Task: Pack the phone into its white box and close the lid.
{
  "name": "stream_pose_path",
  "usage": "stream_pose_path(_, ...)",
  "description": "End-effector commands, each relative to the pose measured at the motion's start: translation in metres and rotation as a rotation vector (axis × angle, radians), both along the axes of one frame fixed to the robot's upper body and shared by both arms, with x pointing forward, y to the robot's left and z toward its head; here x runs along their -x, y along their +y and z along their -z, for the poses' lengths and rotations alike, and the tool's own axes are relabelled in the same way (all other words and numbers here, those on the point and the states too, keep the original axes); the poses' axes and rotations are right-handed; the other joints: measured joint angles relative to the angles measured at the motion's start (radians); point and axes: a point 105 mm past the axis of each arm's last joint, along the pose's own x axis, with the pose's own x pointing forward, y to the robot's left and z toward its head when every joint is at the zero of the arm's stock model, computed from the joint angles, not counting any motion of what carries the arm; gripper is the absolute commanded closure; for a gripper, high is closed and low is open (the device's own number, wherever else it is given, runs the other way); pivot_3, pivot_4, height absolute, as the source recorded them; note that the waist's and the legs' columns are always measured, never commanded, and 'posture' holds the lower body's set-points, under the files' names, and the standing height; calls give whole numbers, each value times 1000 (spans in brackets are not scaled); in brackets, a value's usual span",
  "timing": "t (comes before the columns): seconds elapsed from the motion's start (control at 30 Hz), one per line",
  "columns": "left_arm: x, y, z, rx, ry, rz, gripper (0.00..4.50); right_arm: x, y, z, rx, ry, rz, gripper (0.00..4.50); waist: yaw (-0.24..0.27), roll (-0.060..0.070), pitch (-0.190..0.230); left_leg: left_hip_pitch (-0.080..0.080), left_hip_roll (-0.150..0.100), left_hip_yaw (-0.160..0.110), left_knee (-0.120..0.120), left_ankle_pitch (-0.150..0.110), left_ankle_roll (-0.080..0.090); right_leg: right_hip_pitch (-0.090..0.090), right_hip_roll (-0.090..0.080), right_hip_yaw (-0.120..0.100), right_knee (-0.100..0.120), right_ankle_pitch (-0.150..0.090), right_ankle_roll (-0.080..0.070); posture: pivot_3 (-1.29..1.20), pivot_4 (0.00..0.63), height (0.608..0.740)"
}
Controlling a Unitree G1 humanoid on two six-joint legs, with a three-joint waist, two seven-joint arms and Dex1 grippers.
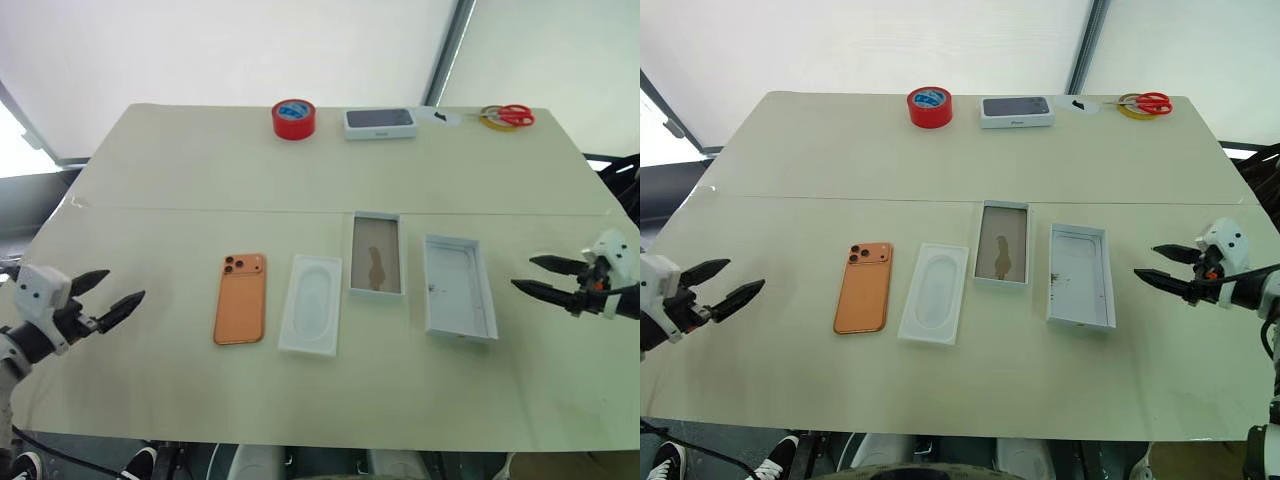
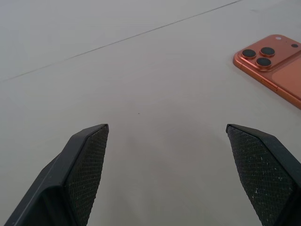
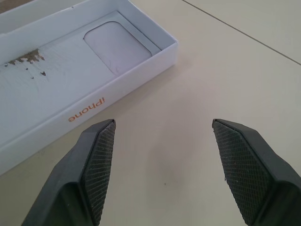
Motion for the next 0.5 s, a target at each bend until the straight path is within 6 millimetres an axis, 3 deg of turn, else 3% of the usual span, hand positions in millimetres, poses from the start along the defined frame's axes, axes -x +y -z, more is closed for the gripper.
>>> stream_pose_path(0.03,0,10,-15,-50,-58,-31,297,-2,-5,-14,24,-44,1,1078,0,0,0,0,0,0,0,0,0,0,0,0,0,0,0,0,150,740)
stream_pose_path(0.5,-8,9,-28,-107,-77,-11,297,-2,4,-14,-37,5,-48,1078,0,0,0,0,0,0,0,0,0,0,0,0,0,0,0,0,150,740)
